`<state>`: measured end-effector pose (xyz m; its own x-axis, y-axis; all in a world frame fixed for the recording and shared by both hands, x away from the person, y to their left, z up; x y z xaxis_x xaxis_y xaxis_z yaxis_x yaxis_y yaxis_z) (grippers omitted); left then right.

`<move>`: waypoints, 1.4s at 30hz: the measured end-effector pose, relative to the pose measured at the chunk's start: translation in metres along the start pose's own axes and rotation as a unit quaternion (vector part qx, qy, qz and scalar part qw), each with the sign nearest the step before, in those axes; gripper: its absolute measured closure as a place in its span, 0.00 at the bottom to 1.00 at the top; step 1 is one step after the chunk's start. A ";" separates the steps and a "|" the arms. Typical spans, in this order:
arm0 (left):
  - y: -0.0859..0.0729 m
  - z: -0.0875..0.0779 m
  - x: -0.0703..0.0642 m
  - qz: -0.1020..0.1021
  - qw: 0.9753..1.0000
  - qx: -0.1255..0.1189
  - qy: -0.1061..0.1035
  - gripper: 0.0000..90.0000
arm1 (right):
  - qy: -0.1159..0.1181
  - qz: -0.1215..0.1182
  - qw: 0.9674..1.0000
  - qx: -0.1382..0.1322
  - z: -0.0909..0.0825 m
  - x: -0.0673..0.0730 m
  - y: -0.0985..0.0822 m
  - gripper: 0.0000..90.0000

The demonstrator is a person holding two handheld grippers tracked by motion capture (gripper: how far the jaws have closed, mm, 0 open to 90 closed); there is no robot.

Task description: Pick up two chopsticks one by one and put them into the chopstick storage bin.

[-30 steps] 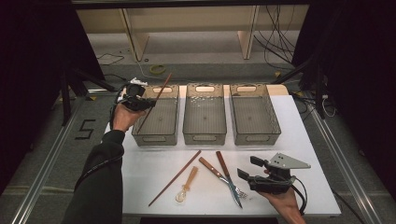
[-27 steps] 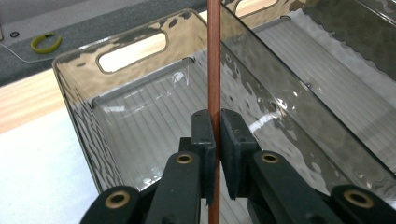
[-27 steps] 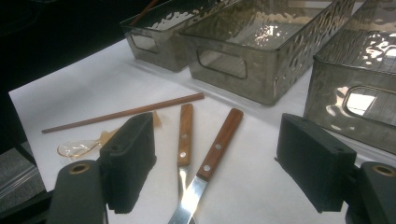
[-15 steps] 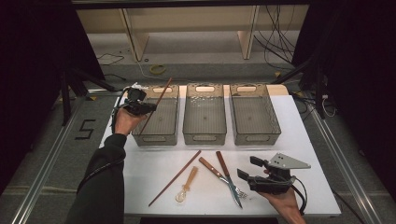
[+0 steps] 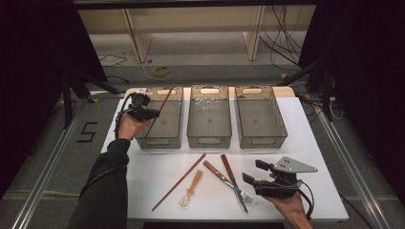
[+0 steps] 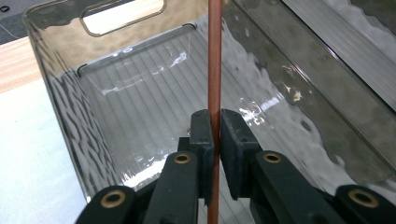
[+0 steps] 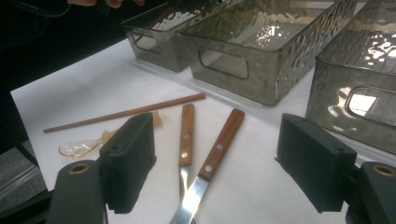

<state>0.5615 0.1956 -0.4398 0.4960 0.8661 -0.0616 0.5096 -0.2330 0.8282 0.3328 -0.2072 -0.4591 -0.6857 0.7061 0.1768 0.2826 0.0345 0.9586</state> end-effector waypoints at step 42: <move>-0.063 -0.067 -0.100 0.013 0.993 0.066 -0.092 0.24 | -0.002 -0.006 1.000 0.003 0.000 0.002 -0.001 0.31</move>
<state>0.4328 0.1533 -0.4490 0.6243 0.7663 -0.1520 0.5766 -0.3207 0.7514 0.3313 -0.2056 -0.4594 -0.6863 0.7085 0.1643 0.2784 0.0472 0.9593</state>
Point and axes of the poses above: each handheld gripper's, and its own axes: z roughly forward along the jaws, y roughly out of its top, x roughly to its left, the point moved 4 cm from there along z, roughly forward along the jaws, and after that the axes turned 12 degrees about -x, right-handed, at the moved point
